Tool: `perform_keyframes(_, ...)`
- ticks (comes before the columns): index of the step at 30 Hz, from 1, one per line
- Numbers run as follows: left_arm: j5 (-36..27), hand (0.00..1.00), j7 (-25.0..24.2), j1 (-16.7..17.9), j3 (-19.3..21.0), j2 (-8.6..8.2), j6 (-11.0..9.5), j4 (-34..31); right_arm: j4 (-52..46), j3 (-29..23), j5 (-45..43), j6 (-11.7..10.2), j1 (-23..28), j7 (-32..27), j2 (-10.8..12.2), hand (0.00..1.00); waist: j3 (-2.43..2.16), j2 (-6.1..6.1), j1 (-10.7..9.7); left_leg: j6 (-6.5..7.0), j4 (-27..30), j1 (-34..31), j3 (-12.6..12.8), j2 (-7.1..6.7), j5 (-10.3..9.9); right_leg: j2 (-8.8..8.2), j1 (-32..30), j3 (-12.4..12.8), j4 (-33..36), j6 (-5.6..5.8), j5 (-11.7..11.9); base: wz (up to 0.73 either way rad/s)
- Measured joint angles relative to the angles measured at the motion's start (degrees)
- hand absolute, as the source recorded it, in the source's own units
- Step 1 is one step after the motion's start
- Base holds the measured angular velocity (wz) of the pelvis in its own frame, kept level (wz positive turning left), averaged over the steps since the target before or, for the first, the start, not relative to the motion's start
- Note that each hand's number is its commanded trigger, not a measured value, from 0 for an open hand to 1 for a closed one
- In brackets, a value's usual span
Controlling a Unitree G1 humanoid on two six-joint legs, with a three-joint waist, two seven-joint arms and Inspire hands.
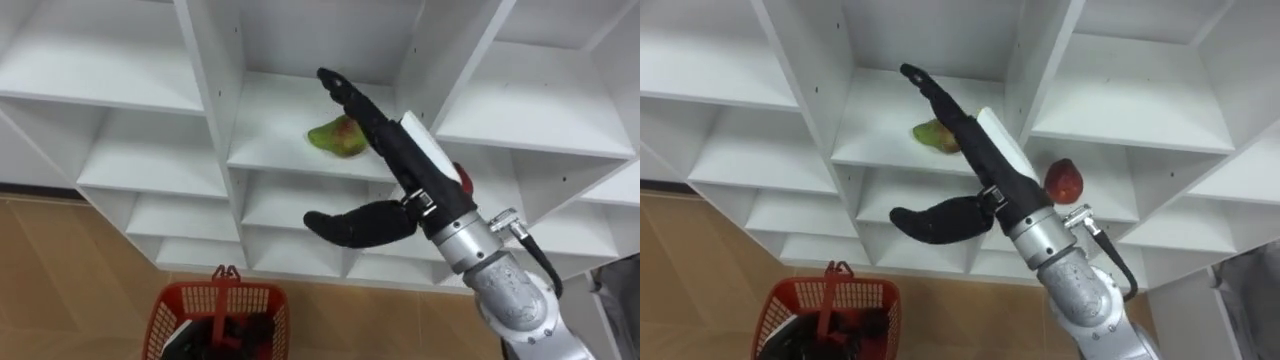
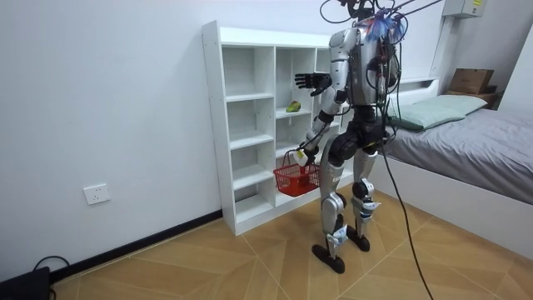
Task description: Collect fruits from the closet
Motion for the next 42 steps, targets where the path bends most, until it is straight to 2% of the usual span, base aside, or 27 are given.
perform_keyframes(2,0.7,1.0,0.1,0.0,0.0,-0.02,0.0,0.2,0.0,-0.8,-1.4,0.0,0.0,-1.4,0.0,0.0,-0.01,-0.38,0.0,0.0,0.0,0.0,-0.2,0.0,0.0,0.02,0.1,-0.2,0.0,0.0,0.0,0.02)
perform_keyframes(7,1.1,1.0,0.8,0.0,0.0,-0.04,0.1,0.5,0.0,-0.8,-1.5,0.0,-0.3,-3.3,0.0,0.0,0.02,-0.35,0.1,-0.03,-0.3,0.0,-0.8,0.01,0.0,0.12,0.6,-0.3,-0.1,0.0,0.0,0.05)
perform_keyframes(12,1.1,1.0,1.3,0.0,-0.1,-0.11,1.4,0.9,0.1,-0.7,-1.5,0.0,-0.7,-4.3,-0.1,0.0,0.06,-0.3,0.4,-0.04,0.0,-0.1,-1.0,-0.01,0.0,0.11,0.7,-0.5,-0.1,-0.02,0.0,0.01)
perform_keyframes(21,1.1,1.0,1.2,-0.2,-0.5,0.09,2.1,0.9,3.7,1.8,-3.1,-0.4,-7.6,-6.4,-0.2,0.0,0.19,-0.12,0.7,-0.15,0.1,-0.2,-1.6,-0.03,0.1,0.14,1.1,-1.0,-0.2,-0.02,0.0,0.02)
perform_keyframes(23,1.5,1.0,1.2,-0.6,-0.4,0.15,2.1,1.0,7.2,2.0,-2.9,-0.8,-9.3,-7.9,-0.2,0.0,0.19,-0.14,1.2,-0.15,0.1,-0.1,-1.6,-0.03,0.1,0.09,1.0,-1.3,-0.3,-0.02,0.0,0.0)
perform_keyframes(30,6.0,1.0,1.2,-1.3,0.0,0.16,2.1,1.6,11.7,2.0,-3.5,-1.2,-9.8,-10.9,-0.2,0.0,0.19,-0.3,3.1,-0.18,-0.1,-0.1,-1.7,-0.03,0.1,0.09,1.0,-1.7,-0.7,-0.05,0.0,0.0)
perform_keyframes(33,7.2,1.0,1.2,-1.8,0.0,0.19,2.1,2.0,14.2,2.0,-4.3,-1.2,-10.7,-11.3,-0.2,0.0,0.34,-0.53,3.4,-0.18,-0.1,-0.1,-1.9,-0.04,0.1,0.04,1.1,-2.1,-0.8,-0.05,0.0,0.05)
perform_keyframes(38,7.1,1.0,1.2,-2.2,0.0,0.67,2.2,2.0,18.0,2.0,-5.6,-1.1,-13.1,-12.6,-0.3,0.0,0.94,-1.57,3.4,-0.24,-0.6,-0.8,-2.9,-0.22,0.2,-0.06,1.3,-3.2,-1.0,-0.04,0.0,0.09)
perform_keyframes(42,7.0,1.0,1.3,-2.5,0.0,0.74,2.3,2.0,19.1,2.1,-5.5,-1.1,-14.9,-13.1,-0.2,0.0,0.85,-1.91,3.5,-0.23,-0.3,-1.3,-3.3,-0.32,0.2,-0.1,0.9,-3.5,-1.0,-0.04,0.0,0.07)
